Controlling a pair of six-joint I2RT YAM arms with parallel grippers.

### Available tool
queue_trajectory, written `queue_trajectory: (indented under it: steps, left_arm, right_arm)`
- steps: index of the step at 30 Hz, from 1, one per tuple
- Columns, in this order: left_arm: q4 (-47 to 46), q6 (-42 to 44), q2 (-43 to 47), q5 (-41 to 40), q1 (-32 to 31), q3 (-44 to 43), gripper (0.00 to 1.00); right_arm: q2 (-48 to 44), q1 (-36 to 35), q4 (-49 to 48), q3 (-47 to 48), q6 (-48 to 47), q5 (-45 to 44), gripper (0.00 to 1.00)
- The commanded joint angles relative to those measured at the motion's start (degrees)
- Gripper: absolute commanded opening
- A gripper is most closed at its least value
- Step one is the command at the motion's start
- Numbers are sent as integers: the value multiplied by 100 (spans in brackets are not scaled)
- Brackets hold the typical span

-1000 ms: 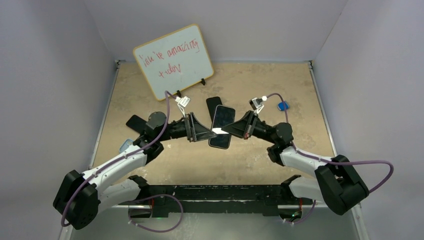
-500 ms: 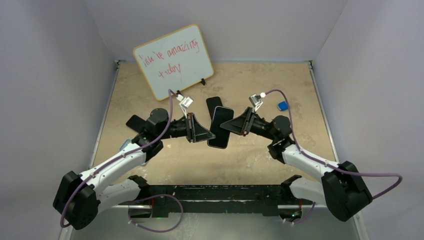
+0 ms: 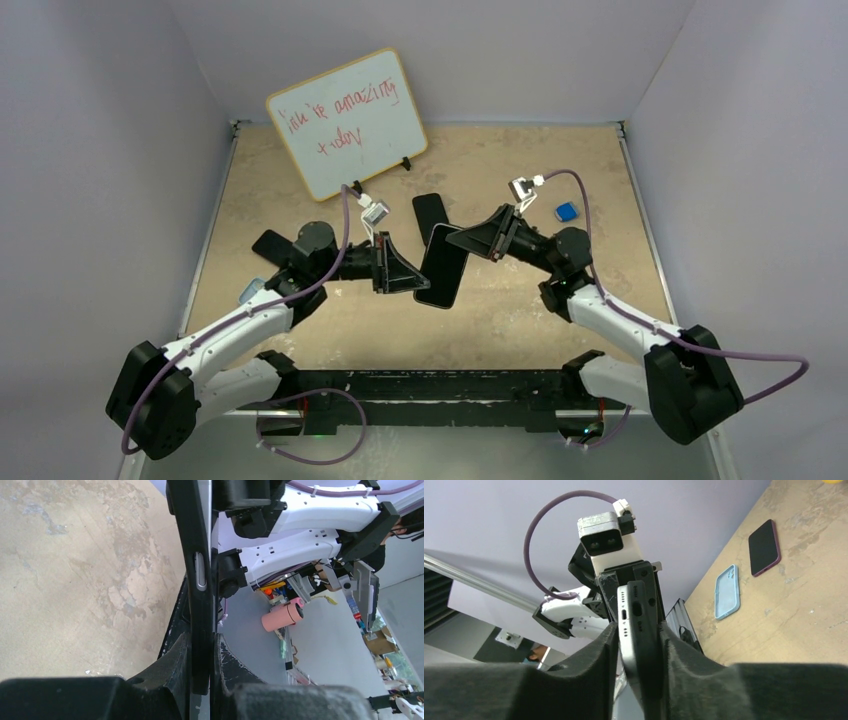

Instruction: Put the phone into the phone case

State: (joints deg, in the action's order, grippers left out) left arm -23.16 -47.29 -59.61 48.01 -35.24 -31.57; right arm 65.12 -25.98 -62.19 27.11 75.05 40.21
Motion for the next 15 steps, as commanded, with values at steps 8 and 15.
queue_trajectory:
  steps: [8, 15]
  left_arm:
    - [224, 8, 205, -135, -7, -58, 39]
    - [179, -262, 324, -794, 37, -617, 60]
  right_arm:
    - [285, 49, -1320, 293, 117, 449, 0]
    - [462, 49, -1669, 211, 189, 998, 0]
